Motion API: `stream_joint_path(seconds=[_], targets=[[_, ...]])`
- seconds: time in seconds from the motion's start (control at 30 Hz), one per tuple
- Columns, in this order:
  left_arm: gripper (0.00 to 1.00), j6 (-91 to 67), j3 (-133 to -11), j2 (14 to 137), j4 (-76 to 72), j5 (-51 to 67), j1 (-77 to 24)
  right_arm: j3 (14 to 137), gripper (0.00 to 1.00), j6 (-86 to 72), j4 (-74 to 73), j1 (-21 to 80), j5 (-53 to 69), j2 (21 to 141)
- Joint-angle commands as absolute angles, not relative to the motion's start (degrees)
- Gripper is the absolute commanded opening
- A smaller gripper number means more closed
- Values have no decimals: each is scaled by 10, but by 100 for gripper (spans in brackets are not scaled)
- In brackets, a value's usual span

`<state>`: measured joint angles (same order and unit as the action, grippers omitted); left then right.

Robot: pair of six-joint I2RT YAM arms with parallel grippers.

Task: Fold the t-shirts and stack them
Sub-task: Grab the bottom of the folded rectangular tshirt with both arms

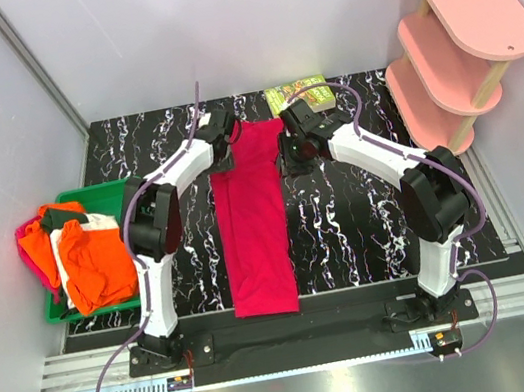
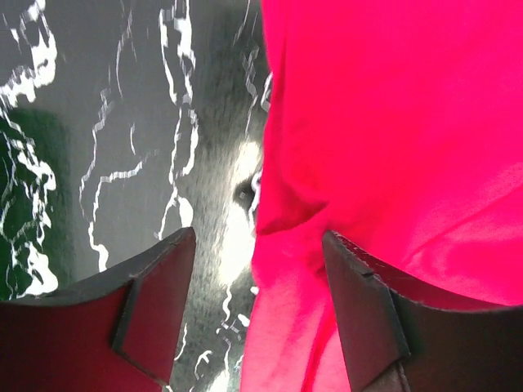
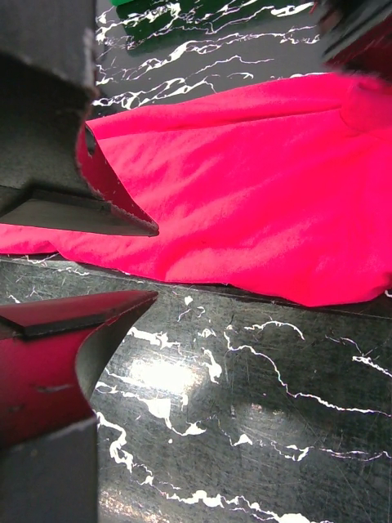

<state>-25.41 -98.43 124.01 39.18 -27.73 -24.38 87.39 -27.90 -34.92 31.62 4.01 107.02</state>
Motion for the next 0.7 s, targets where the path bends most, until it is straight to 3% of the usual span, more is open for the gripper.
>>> stream_joint_path(seconds=[0.0,0.33,0.43,0.47,0.53,0.57,0.67], targets=[[69,-226,-1086,1242,350,-273,-243,869,41,-278,-335,314,37,1066],[60,-214,-1192,1351,369,-187,-238,854,41,-278,-333,314,28,1066],[35,-234,-1184,1358,375,-171,-230,855,41,-276,-333,309,28,1065],[18,-237,-1169,1356,375,-169,-229,857,40,-276,-333,305,29,1067],[5,-250,-1147,1351,377,-167,-224,861,40,-277,-333,300,33,1071],[0,-251,-1141,1348,378,-167,-222,865,40,-279,-333,299,34,1072],[0,-257,-1120,1345,381,-173,-219,872,40,-282,-334,295,38,1080]])
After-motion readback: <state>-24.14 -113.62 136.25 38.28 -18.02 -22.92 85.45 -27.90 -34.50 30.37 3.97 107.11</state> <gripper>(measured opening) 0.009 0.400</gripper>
